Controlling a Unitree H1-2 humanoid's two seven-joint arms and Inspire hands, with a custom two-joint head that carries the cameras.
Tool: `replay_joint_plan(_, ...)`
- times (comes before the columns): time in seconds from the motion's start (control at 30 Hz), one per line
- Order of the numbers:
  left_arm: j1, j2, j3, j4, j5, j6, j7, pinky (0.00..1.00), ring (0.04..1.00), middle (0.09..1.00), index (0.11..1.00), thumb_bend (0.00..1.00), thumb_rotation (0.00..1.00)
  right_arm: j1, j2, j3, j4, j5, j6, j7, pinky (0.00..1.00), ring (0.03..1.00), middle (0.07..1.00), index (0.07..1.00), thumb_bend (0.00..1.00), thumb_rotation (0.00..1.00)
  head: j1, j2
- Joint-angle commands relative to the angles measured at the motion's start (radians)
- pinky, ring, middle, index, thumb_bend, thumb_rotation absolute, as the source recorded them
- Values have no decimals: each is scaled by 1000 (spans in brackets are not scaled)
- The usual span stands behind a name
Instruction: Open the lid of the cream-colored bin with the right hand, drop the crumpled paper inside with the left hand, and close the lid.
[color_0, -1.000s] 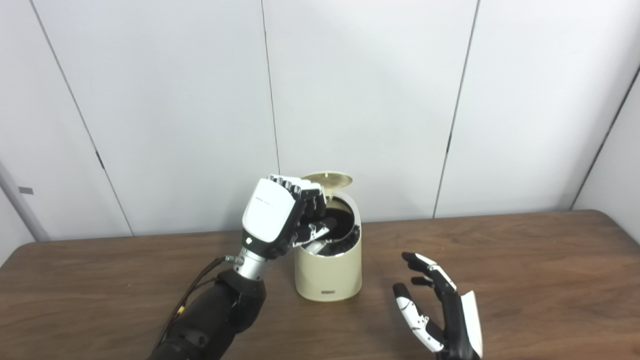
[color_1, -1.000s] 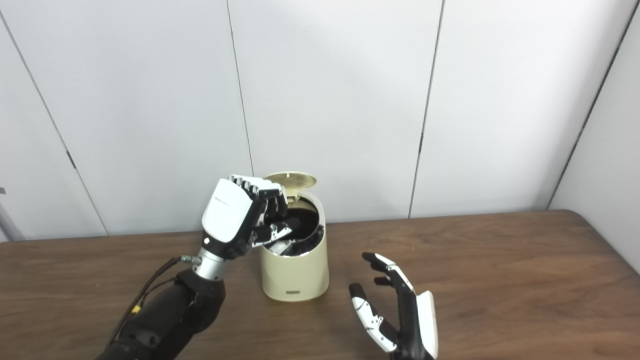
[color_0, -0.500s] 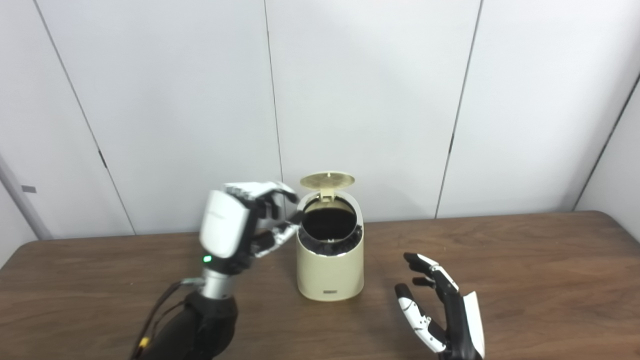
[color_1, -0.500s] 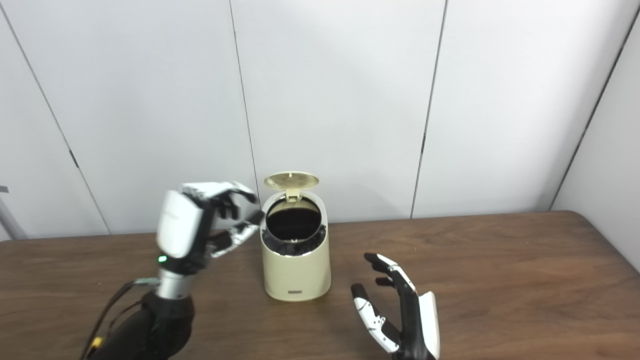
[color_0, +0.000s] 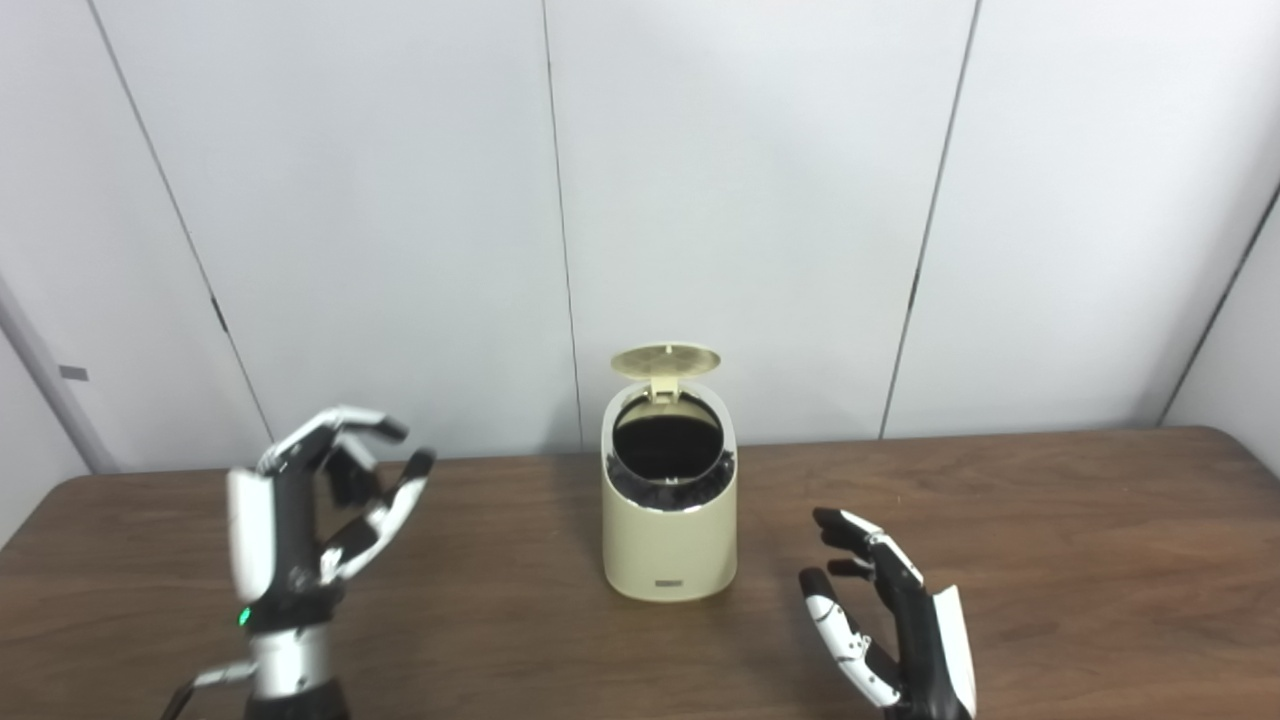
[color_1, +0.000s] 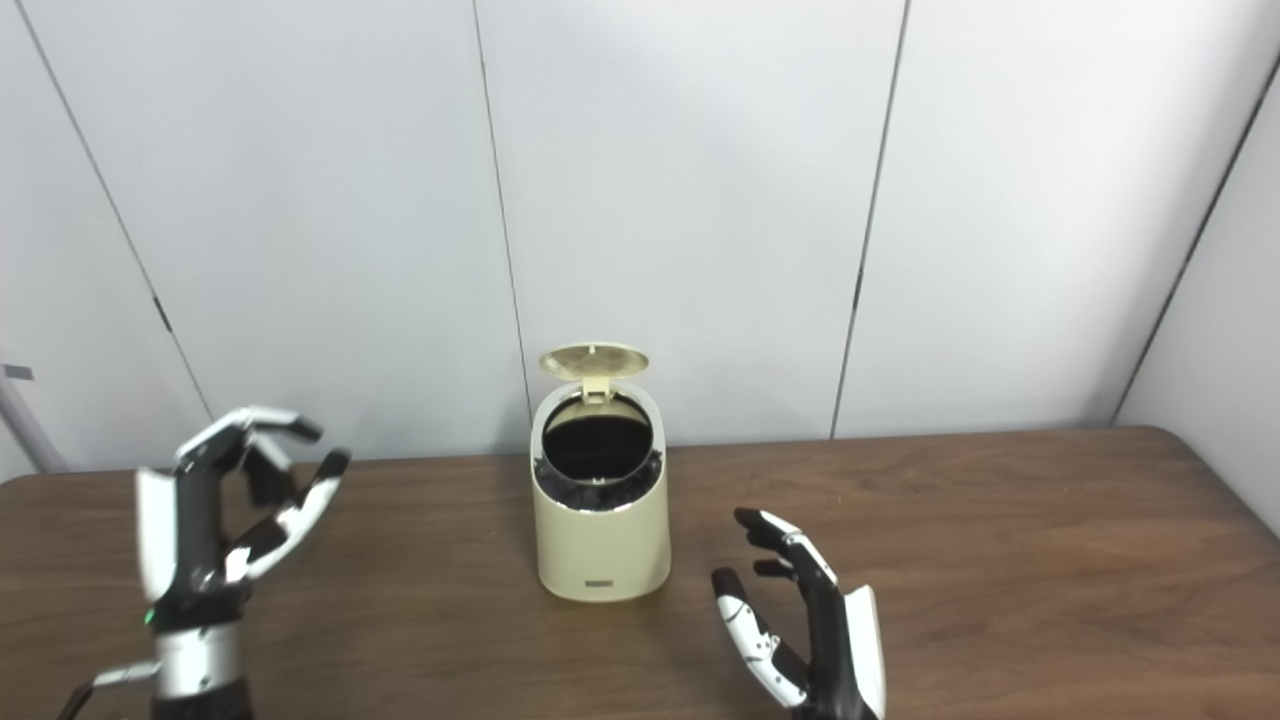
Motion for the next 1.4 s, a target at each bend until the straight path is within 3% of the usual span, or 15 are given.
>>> replay_joint_plan(0.0,11,7,26,-43,-40,-19,-34,71,113,183,472,511,41,64,-50,-23,50,-3,-41,5,639,747,764,741,188,570,5,1)
replay_joint_plan(0.13,86,-9,59,-63,-101,-19,-78,97,144,214,472,511,45,67,-60,-35,45,15,-40,18,648,755,771,744,186,556,15,1)
replay_joint_plan(0.27,153,-23,68,-82,-118,-19,-99,185,230,296,474,508,52,76,-67,-46,30,25,-26,31,662,762,775,746,190,564,25,8)
replay_joint_plan(0.4,211,-62,89,-114,-192,-17,-166,251,305,367,477,504,53,78,-72,-62,33,42,-47,27,647,747,764,736,205,571,30,13)
replay_joint_plan(0.6,252,-106,119,-122,-177,-19,-204,285,358,421,479,500,52,86,-80,-82,25,81,-71,38,654,745,760,732,196,542,28,22)
replay_joint_plan(0.83,264,-122,123,-142,-173,-19,-217,327,395,456,481,498,50,91,-76,-119,-28,110,-134,35,674,753,752,718,195,369,3,34)
replay_joint_plan(0.9,268,-121,117,-151,-175,-19,-218,350,418,472,482,496,50,91,-77,-130,-55,123,-156,41,702,764,760,720,199,429,-2,39)
replay_joint_plan(0.97,272,-123,114,-159,-173,-20,-220,368,440,489,483,493,50,88,-84,-141,-70,136,-189,41,722,776,771,728,184,424,-8,43)
replay_joint_plan(1.03,277,-125,113,-167,-175,-20,-228,388,466,510,485,491,52,79,-102,-145,-81,140,-218,31,747,792,783,734,169,368,-11,46)
replay_joint_plan(1.1,280,-129,114,-175,-183,-20,-240,412,486,524,486,488,56,56,-129,-146,-109,127,-226,9,758,802,785,729,148,224,-14,46)
replay_joint_plan(1.13,281,-132,116,-177,-187,-20,-246,425,496,531,486,487,58,46,-135,-151,-126,123,-227,9,743,796,778,721,141,230,-18,47)
replay_joint_plan(1.17,282,-134,117,-178,-189,-20,-251,433,502,535,486,486,59,33,-133,-164,-153,115,-219,16,728,790,774,718,143,305,-19,50)
replay_joint_plan(1.2,282,-136,117,-179,-191,-19,-256,443,513,543,487,485,60,22,-132,-173,-180,111,-204,25,692,774,764,719,191,497,-19,50)
replay_joint_plan(1.3,282,-138,118,-178,-195,-19,-269,439,519,553,487,484,61,-21,-152,-181,-269,118,-153,74,696,780,770,739,236,622,-20,56)
replay_joint_plan(1.37,282,-138,118,-177,-197,-19,-275,437,521,558,488,483,63,-53,-158,-189,-330,96,-81,105,654,758,754,717,257,650,-24,56)
